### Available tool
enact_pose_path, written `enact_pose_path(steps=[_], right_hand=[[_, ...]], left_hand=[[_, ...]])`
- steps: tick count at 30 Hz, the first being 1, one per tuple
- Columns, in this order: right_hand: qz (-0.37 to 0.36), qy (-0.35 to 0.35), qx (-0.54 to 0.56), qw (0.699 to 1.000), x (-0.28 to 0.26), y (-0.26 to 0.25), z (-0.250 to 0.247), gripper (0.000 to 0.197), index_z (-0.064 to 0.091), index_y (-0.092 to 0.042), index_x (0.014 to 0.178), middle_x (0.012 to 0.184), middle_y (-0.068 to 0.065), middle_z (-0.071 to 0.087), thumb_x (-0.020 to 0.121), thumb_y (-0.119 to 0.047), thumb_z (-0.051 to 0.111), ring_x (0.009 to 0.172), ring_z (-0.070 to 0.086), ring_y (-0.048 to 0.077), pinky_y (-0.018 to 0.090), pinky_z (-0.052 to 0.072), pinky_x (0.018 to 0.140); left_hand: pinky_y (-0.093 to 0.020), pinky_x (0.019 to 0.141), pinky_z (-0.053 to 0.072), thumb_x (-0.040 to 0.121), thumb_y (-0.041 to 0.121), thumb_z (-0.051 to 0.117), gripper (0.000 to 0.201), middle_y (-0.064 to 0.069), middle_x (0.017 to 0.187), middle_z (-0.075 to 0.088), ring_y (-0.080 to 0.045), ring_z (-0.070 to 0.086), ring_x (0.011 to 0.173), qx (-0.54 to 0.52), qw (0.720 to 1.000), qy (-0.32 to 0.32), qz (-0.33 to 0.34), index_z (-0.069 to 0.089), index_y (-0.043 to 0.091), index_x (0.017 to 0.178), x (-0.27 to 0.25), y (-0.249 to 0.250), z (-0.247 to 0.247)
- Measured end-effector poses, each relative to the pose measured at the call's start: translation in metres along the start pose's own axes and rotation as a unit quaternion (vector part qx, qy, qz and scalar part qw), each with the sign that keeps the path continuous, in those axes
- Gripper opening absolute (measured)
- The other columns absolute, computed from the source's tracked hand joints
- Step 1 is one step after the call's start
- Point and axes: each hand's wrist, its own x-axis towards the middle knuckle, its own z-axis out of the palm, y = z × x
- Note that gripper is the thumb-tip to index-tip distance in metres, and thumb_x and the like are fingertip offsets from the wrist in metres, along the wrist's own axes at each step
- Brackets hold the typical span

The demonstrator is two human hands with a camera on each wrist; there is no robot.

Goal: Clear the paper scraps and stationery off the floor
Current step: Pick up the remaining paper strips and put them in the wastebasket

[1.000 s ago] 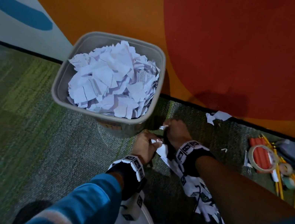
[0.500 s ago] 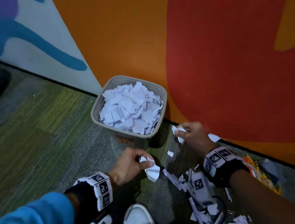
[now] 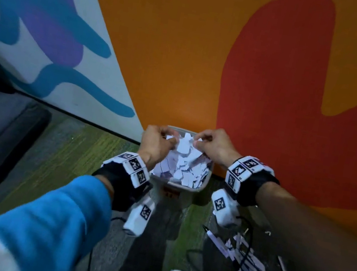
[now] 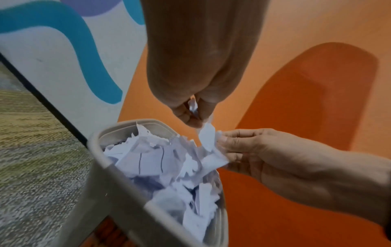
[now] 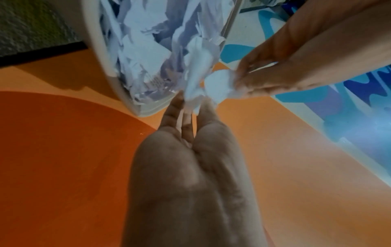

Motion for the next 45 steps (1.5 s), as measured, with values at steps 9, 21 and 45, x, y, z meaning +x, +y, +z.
enact_pose_path(steps=[9,21,45], right_hand=[[0.013,-0.032,-0.069,0.997,-0.010,-0.007,-0.023,0.029,0.067,-0.014,0.122,0.121,0.003,0.067,0.093,-0.016,0.066,0.094,0.070,0.017,0.031,0.060,0.083],[-0.036,-0.065,-0.159,0.984,-0.082,-0.011,-0.053,0.033,0.069,-0.023,0.121,0.117,-0.006,0.070,0.089,-0.030,0.071,0.106,0.063,0.008,0.026,0.048,0.093],[0.349,0.036,-0.062,0.935,-0.263,0.349,-0.026,0.012,0.077,0.000,0.085,0.085,0.018,0.072,0.086,-0.009,0.069,0.076,0.064,0.022,0.027,0.045,0.065]], left_hand=[[-0.022,0.058,0.056,0.095,0.003,0.055,0.040,0.002,0.125,0.060,-0.024,0.069,0.073,0.193,0.978,-0.053,0.055,0.059,0.013,0.134,0.001,0.000,-0.020],[-0.034,0.087,0.057,0.096,0.029,0.062,0.026,0.009,0.116,0.069,-0.002,0.066,0.098,0.145,0.949,-0.152,0.234,0.069,0.022,0.119,-0.054,0.015,0.006],[-0.028,0.087,0.052,0.089,0.014,0.069,0.013,-0.005,0.101,0.075,-0.020,0.069,0.097,0.236,0.836,-0.485,0.097,0.076,0.013,0.100,-0.144,-0.154,0.264]])
